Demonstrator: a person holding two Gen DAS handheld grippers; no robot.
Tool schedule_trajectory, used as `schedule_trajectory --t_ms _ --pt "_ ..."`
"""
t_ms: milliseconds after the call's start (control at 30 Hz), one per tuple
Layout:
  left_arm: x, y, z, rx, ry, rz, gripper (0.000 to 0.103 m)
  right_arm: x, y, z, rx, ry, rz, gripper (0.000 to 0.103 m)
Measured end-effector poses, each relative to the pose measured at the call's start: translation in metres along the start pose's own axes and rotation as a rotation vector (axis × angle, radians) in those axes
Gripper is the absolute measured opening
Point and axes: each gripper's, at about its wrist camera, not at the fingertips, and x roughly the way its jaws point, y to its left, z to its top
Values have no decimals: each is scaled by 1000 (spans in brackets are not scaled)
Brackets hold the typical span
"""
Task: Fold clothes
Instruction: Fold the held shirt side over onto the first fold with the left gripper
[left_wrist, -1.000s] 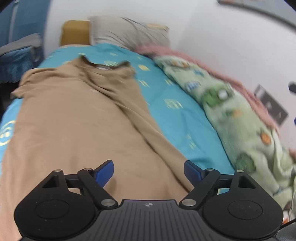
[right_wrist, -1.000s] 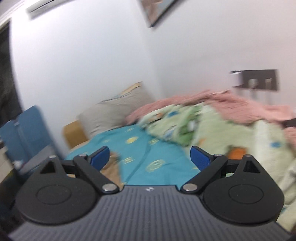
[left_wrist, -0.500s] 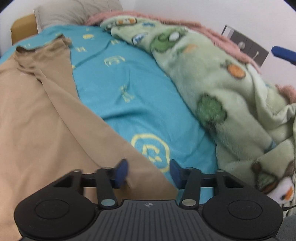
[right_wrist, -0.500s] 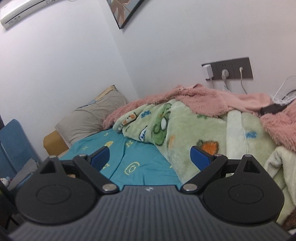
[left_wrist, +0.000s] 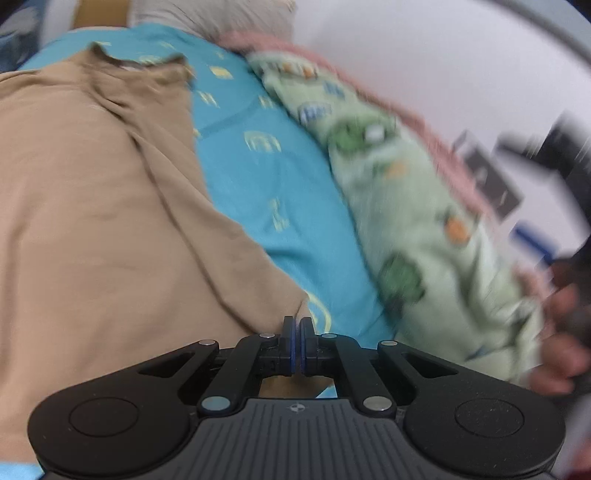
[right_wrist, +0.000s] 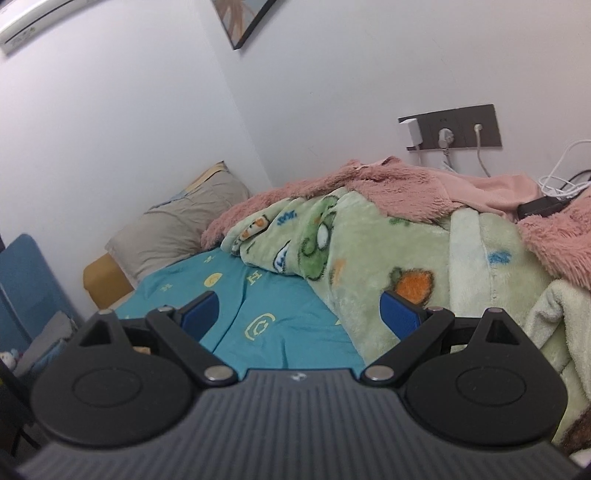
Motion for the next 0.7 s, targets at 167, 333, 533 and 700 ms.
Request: schedule_trajectory --t_ms 167,333,533,700 --pt "-62 45 -12 -115 -55 28 2 3 17 -4 -69 33 36 95" --pt "-63 88 -28 -152 43 186 3 3 39 -10 -144 79 86 95" --pt "-63 97 -11 -159 77 207 48 -2 62 -20 -195 121 147 95" --pt "-43 109 50 -145 16 239 73 9 76 -26 -201 147 157 95"
